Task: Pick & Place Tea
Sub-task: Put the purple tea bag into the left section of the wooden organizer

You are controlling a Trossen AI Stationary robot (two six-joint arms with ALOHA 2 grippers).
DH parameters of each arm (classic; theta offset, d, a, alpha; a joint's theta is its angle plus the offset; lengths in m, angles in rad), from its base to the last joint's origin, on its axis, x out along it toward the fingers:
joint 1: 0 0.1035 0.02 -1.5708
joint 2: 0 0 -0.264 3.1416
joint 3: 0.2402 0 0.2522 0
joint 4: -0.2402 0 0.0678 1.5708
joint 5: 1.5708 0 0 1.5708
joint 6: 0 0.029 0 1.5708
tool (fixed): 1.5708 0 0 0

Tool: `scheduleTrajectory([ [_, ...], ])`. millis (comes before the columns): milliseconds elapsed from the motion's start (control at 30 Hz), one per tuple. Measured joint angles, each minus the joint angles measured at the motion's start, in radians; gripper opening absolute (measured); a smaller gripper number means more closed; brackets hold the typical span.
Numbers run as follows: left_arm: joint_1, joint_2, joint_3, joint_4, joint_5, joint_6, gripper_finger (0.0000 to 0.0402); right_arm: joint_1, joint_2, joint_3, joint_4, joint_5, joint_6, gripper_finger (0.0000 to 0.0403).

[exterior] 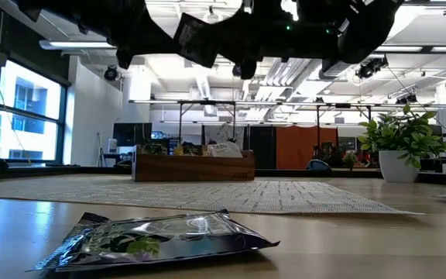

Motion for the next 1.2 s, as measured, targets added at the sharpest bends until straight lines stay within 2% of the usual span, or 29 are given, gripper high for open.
scheduleTrajectory([
  [200, 0.000, 0.000, 0.000, -0.001, -0.012, 0.000, 0.0000, 0.000, 0.000, 0.000, -0.046, 0.030, -0.030, 0.0019],
  [267, 0.000, 0.000, 0.000, -0.003, -0.014, 0.000, 0.0000, 0.000, 0.000, -0.001, -0.042, 0.034, -0.048, 0.0007],
  [467, 0.000, 0.000, 0.000, -0.034, -0.021, 0.000, 0.0000, 0.000, 0.000, -0.001, -0.054, 0.041, -0.059, 0.0022],
  [667, 0.000, 0.000, 0.000, -0.051, -0.023, 0.000, 0.0001, 0.000, 0.000, -0.001, -0.062, 0.043, -0.083, 0.0008],
  [867, 0.000, 0.000, 0.001, -0.124, -0.044, 0.087, 0.0005, 0.001, 0.000, -0.001, -0.103, 0.094, -0.091, 0.0004],
  [1100, 0.000, 0.000, 0.000, -0.265, -0.087, 0.088, 0.0060, -0.001, -0.002, 0.004, -0.160, 0.134, -0.125, 0.0003],
  [1200, 0.000, 0.000, 0.000, -0.332, -0.108, 0.086, 0.0090, -0.001, -0.011, 0.076, -0.406, 0.176, -0.142, 0.0003],
])
